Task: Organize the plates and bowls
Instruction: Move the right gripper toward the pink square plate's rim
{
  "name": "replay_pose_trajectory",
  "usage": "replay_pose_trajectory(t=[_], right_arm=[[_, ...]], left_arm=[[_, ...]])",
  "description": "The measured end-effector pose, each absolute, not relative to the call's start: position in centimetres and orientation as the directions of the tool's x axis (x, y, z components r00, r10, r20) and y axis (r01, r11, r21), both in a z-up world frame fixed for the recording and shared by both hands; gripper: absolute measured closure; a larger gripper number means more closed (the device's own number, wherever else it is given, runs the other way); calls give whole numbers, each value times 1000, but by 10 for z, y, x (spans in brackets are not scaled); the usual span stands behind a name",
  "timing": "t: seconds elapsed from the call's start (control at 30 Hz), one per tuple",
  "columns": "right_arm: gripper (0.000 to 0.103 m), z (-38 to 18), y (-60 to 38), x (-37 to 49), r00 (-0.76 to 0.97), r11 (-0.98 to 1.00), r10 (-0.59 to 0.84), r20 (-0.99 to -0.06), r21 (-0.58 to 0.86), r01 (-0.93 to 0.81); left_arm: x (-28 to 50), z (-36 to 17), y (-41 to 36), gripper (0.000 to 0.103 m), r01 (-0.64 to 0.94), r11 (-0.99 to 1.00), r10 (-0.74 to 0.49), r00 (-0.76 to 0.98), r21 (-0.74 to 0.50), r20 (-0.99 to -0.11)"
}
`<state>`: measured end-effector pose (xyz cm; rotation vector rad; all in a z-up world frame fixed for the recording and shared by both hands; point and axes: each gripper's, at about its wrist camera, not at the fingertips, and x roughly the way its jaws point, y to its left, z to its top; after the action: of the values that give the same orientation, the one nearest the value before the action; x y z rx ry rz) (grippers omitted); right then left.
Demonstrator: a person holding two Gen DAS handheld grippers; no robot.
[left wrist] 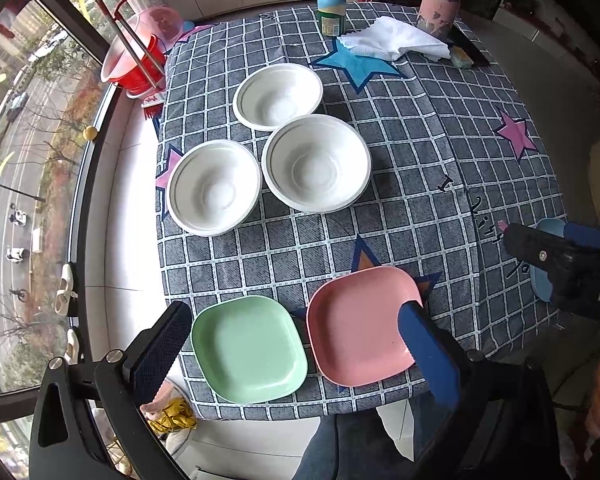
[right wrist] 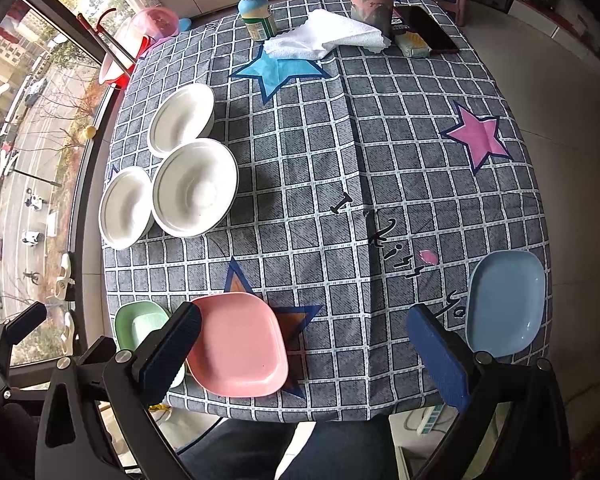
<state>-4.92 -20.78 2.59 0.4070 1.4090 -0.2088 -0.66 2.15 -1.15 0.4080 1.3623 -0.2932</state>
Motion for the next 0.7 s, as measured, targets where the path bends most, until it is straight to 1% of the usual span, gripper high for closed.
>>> replay_pose_trajectory(t=[0.37,0.7], right_arm=[[0,6,-195,-49,106,925,117,-987,147,350],[0,-21,-185,-50,41,939,122,-992,129,318]], left_arm=[[-9,-29,34,0,417,899,88,126,133,-988],[-12,-59,45,0,403,907,95,77,118,-992]])
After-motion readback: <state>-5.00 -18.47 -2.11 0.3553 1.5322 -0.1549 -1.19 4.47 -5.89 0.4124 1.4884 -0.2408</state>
